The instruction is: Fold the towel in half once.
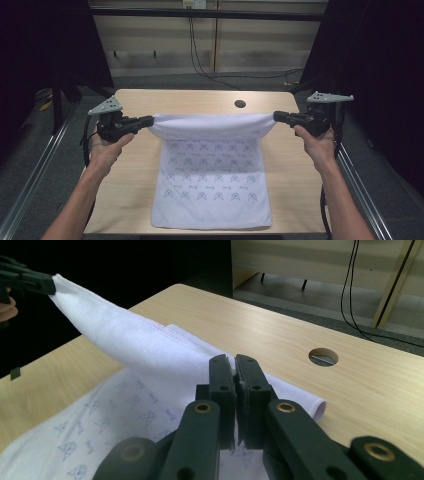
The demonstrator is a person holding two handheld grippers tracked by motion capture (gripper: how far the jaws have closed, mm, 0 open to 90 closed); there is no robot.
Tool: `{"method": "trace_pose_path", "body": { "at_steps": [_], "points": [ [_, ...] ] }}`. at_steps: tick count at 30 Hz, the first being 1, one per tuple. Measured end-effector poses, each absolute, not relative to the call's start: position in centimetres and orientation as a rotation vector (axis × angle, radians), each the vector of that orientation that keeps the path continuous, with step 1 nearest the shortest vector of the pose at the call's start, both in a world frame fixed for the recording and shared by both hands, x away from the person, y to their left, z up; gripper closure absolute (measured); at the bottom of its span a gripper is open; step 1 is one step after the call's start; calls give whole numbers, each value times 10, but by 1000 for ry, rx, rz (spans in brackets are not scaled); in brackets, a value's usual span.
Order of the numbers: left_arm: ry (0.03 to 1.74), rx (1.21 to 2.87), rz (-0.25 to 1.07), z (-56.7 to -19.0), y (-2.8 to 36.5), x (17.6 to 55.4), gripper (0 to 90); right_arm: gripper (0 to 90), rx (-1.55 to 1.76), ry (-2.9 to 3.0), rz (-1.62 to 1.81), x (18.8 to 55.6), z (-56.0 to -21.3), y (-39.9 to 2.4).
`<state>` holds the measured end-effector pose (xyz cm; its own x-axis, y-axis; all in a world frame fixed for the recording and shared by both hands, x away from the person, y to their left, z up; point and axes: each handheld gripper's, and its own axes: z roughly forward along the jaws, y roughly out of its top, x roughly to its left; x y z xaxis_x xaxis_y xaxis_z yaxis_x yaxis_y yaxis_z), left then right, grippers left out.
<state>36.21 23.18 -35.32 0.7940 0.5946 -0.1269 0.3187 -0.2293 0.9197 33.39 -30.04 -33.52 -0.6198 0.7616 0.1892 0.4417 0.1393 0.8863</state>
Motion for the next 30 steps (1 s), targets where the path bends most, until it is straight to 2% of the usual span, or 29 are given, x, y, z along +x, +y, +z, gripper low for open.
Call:
{"method": "trace_pose_path", "body": {
  "at_steps": [6, 10, 19, 26, 30],
  "points": [
    [674, 1832, 300, -347, 240, 337, 874, 872, 1109, 2146, 1467, 309, -331, -296],
    [693, 1848, 275, -356, 241, 325, 874, 872, 1074, 2173, 1453, 289, -333, -294],
    [722, 1864, 221, -389, 244, 293, 873, 872, 1070, 2212, 1461, 249, -364, -293],
    [757, 1875, 112, -425, 247, 278, 873, 871, 1111, 2252, 1448, 234, -399, -293],
    [744, 1897, 147, -426, 247, 271, 873, 871, 1111, 2239, 1492, 229, -400, -296]
  ]
}}
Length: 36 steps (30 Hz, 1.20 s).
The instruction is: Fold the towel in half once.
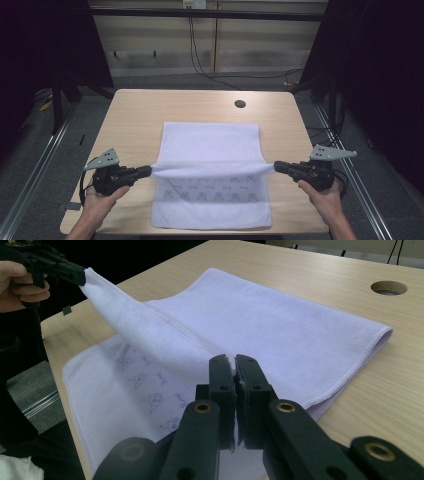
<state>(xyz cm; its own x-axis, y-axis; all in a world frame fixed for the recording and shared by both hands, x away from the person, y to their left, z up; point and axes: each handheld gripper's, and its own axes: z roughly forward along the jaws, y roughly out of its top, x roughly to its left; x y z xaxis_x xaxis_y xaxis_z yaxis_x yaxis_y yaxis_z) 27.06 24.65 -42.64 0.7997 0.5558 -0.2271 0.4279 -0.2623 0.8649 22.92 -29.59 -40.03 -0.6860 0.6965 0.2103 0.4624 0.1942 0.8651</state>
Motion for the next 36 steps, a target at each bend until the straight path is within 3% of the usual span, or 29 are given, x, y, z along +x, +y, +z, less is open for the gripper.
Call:
{"method": "trace_pose_path", "body": {
  "at_steps": [7, 20, 28, 32, 36],
  "points": [
    [747, 2027, 156, -441, 238, 255, 873, 868, 1105, 2388, 1395, 214, -423, -293],
    [762, 2196, 32, -486, 237, 245, 832, 813, 1138, 2638, 1259, 197, -473, -287],
    [671, 2231, 21, -482, 234, 233, 737, 723, 1133, 2710, 1272, 182, -478, -291],
    [631, 2223, -1, -473, 237, 223, 698, 712, 1121, 2723, 1310, 173, -474, -293],
    [676, 2153, 57, -462, 239, 235, 612, 706, 1134, 2628, 1351, 175, -466, -296]
  ]
}}
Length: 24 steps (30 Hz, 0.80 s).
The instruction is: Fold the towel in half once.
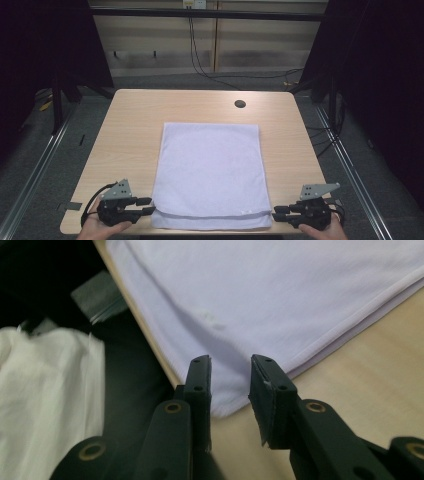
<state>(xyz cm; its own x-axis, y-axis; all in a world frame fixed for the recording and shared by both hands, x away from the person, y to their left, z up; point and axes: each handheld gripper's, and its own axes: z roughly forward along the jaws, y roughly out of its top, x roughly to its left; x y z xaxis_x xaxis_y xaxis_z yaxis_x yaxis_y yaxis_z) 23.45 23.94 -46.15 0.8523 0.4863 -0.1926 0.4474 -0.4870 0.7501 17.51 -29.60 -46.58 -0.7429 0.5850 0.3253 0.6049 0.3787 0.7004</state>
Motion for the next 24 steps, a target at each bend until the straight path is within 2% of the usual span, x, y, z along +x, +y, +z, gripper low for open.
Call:
{"method": "trace_pose_path", "body": {
  "at_steps": [3, 8, 14, 20, 24],
  "points": [
    [705, 2112, 72, -457, 234, 259, 599, 681, -1203, -2616, -1382, 188, -459, -296],
    [801, 2058, 73, -461, 216, 308, 569, 641, -1272, -2631, -1446, 233, -454, -285],
    [878, 2110, 90, -478, 193, 358, 553, 635, -1349, -2651, -1408, 289, -464, -263],
    [924, 2135, 153, -496, 182, 386, 556, 626, -1414, -2665, -1308, 334, -485, -241],
    [914, 2142, 143, -501, 183, 386, 564, 595, -1462, -2665, -1260, 347, -498, -234]
  ]
}}
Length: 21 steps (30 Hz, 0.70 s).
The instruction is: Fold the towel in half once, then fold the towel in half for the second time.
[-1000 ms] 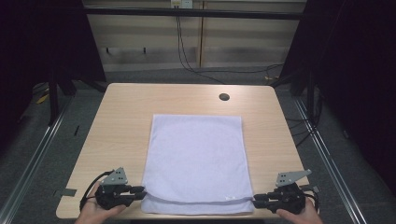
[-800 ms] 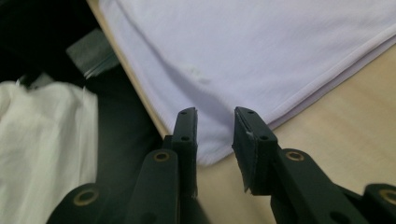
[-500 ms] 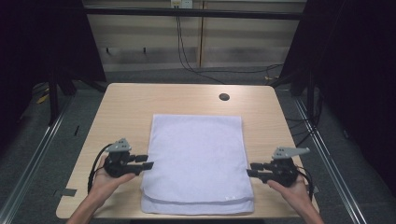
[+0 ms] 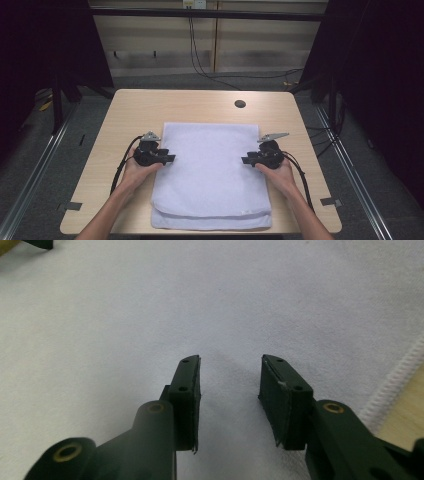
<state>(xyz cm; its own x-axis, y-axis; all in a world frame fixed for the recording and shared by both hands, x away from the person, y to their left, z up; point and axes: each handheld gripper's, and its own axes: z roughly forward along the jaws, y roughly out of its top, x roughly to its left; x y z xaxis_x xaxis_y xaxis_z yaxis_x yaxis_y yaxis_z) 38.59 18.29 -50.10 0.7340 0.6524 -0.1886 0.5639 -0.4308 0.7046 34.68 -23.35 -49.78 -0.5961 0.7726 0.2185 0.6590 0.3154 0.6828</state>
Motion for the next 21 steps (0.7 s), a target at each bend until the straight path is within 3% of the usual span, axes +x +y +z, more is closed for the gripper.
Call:
{"method": "trace_pose_path", "body": {
  "at_steps": [11, 21],
  "points": [
    [871, 2117, 161, -505, 192, 356, 579, 593, 1307, 2478, 1107, 328, -498, -232],
    [848, 2130, 91, -502, 202, 332, 575, 592, 1269, 2545, 1114, 299, -496, -228]
  ]
}}
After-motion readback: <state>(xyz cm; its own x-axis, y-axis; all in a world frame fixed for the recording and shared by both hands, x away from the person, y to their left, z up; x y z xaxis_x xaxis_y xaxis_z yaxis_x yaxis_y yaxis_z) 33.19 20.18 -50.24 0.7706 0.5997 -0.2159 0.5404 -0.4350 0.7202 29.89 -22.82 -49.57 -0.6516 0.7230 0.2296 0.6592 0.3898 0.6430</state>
